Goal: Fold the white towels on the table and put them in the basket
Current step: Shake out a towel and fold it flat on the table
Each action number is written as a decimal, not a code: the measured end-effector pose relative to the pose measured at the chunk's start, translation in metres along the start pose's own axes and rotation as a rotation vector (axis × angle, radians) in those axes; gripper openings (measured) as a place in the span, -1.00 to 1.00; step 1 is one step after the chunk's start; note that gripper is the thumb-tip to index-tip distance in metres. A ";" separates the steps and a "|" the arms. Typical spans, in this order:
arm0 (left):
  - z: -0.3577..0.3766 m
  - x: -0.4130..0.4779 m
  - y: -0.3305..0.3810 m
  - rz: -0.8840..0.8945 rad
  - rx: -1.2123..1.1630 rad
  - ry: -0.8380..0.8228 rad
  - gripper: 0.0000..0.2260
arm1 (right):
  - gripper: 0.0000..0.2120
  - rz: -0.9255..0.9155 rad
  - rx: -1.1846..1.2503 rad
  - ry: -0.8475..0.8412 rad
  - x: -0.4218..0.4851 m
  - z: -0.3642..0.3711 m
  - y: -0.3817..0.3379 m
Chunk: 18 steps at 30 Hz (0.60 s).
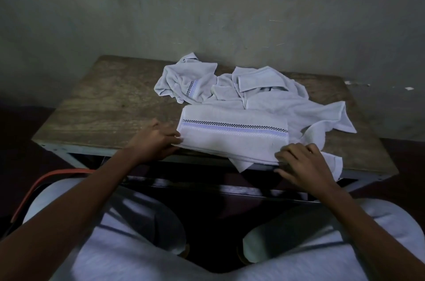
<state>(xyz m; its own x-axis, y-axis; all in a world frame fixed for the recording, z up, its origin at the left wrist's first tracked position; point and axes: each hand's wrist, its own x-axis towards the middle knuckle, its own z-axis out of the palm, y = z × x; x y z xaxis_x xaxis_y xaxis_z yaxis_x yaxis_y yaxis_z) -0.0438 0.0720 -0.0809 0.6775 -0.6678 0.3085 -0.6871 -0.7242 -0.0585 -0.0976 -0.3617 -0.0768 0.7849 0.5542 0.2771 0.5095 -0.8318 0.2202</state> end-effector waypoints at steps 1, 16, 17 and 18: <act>0.001 0.000 0.000 0.016 0.012 0.013 -0.78 | -0.72 -0.015 -0.023 0.007 0.001 0.000 -0.001; -0.037 0.033 -0.009 0.071 0.040 0.055 -0.86 | -0.80 -0.022 0.077 0.180 0.030 -0.042 0.024; -0.051 0.040 -0.011 0.040 -0.046 0.082 -0.86 | -0.79 -0.002 0.106 0.184 0.037 -0.053 0.032; -0.065 0.047 -0.015 0.000 -0.127 0.103 -0.85 | -0.78 0.021 0.137 0.185 0.045 -0.066 0.040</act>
<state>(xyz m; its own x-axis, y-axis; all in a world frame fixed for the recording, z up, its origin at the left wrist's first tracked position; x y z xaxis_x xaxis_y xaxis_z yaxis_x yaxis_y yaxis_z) -0.0181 0.0627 -0.0041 0.6516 -0.6419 0.4041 -0.7193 -0.6921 0.0603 -0.0655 -0.3676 0.0060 0.7240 0.5228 0.4500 0.5469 -0.8326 0.0875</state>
